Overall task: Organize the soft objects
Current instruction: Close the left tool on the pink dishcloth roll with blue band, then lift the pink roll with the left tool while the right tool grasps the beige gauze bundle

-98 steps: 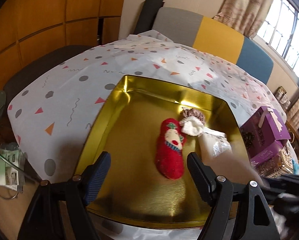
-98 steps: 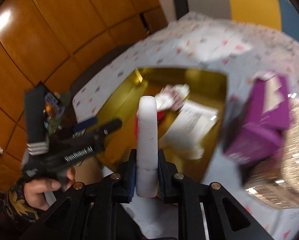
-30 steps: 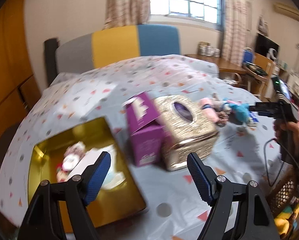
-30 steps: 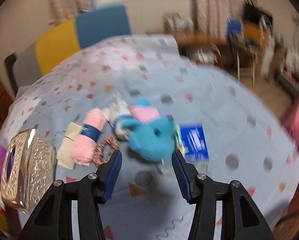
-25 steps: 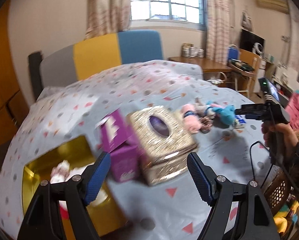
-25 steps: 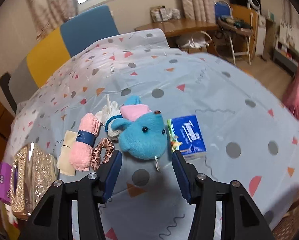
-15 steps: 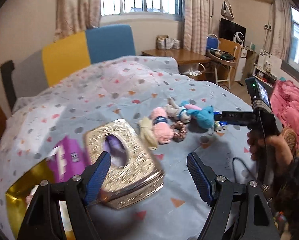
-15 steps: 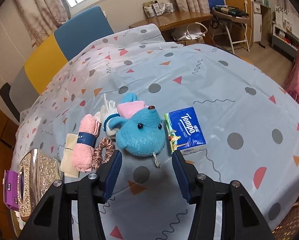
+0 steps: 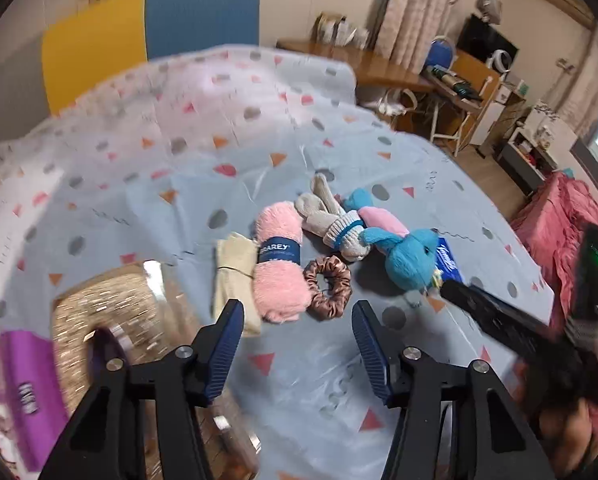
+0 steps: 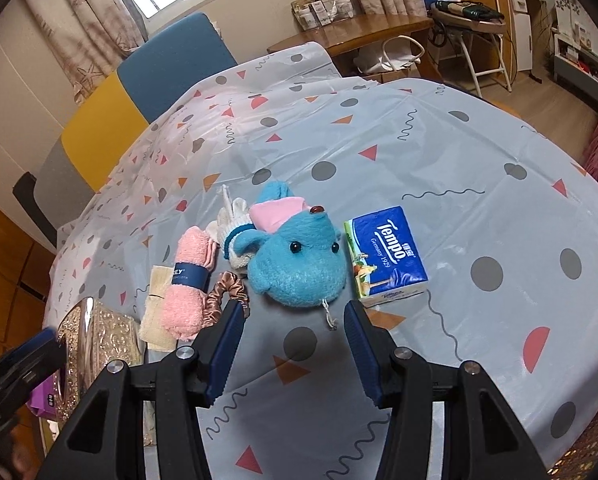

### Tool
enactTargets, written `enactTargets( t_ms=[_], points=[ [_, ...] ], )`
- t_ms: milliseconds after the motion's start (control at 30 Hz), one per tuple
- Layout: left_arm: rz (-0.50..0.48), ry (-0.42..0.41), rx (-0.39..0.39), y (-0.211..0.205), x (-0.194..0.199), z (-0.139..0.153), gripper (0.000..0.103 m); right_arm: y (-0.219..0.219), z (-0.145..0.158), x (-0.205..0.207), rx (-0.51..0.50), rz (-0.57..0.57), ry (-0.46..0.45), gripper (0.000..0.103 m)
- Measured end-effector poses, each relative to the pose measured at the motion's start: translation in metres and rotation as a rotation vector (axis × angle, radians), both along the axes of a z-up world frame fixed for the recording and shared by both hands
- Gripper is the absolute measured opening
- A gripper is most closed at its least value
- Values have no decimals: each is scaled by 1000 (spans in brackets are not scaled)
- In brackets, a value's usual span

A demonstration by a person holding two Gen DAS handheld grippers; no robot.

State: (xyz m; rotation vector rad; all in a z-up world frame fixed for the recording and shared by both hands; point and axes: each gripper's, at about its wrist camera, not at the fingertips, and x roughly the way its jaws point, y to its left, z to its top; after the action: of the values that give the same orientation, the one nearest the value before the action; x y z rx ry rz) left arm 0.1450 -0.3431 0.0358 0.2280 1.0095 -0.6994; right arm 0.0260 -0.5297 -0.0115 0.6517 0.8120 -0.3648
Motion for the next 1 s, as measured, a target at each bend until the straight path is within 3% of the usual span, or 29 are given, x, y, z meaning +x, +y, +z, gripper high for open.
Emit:
enactTargets(
  t_ms=[133, 267, 600, 700, 1000],
  points=[
    [43, 57, 30, -34, 24, -23, 57, -1, 1, -1, 11, -2, -11, 53],
    [79, 56, 86, -57, 45, -48, 57, -3, 0, -3, 27, -4, -18, 53],
    [122, 99, 204, -82, 78, -102, 55, 0, -1, 0, 57, 30, -27, 53],
    [118, 94, 218, -81, 75, -111, 38, 1, -1, 0, 55, 31, -29, 53],
    [93, 111, -19, -38, 36, -54, 35, -3, -2, -3, 74, 15, -32, 53]
  ],
)
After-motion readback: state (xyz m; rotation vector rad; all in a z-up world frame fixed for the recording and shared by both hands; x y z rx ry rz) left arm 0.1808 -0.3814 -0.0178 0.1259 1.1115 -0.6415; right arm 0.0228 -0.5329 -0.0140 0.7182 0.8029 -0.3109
